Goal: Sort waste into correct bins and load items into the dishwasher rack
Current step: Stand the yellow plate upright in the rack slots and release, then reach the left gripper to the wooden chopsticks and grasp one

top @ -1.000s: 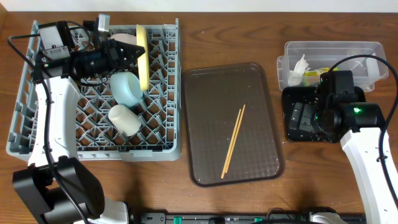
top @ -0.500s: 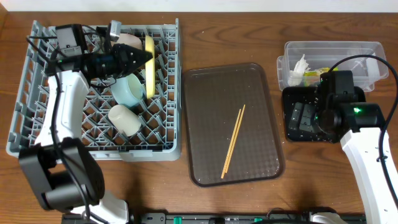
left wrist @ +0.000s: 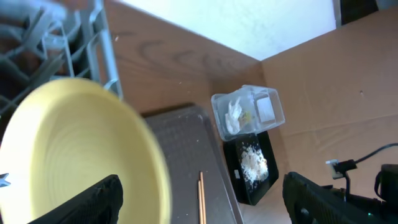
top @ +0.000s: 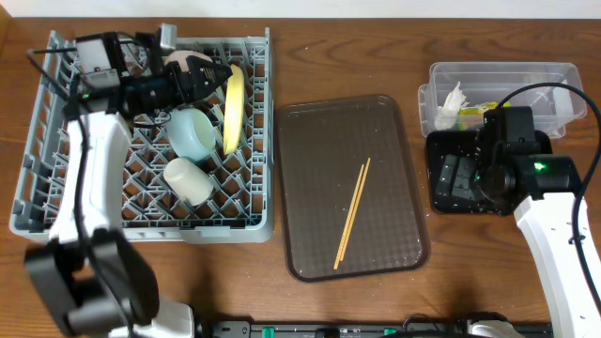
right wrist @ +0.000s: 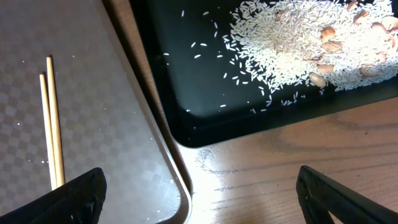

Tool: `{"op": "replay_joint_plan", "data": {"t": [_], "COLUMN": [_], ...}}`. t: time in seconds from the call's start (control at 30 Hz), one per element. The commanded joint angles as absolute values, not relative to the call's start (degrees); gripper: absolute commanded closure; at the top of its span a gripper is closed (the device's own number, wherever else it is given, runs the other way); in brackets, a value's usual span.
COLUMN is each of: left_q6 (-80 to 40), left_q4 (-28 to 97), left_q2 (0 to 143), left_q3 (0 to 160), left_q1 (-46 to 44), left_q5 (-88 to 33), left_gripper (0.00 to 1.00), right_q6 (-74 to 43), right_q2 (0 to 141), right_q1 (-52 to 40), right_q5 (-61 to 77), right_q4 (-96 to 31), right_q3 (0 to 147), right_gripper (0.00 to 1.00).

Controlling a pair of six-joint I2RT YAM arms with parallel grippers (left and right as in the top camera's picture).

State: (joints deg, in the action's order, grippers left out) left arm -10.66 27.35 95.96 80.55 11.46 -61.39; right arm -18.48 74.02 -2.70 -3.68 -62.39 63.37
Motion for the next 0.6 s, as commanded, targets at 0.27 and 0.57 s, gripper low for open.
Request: {"op": "replay_joint_plan", "data": {"t": [0.27,0.57], "left_q6": [-7.1,-7.3], "left_q4": [42.3,50.1], "left_q2": [84.3,92.7], "left_q3": [81.2,80.7], "left_q1": [-10.1,-29.9], "left_q5": [-22.5,-12.6], "left_gripper": [0.15,0.14], "right_q6": [-19.3,-19.4], "right_q2": [73.4,73.4], "right_q1": [-1.9,-1.8], "right_q5": [-4.1,-8.7], "right_q4": [-62.4,-63.9], "right_q3": [64.4,64.4], "right_gripper": [0.05,0.07]}}
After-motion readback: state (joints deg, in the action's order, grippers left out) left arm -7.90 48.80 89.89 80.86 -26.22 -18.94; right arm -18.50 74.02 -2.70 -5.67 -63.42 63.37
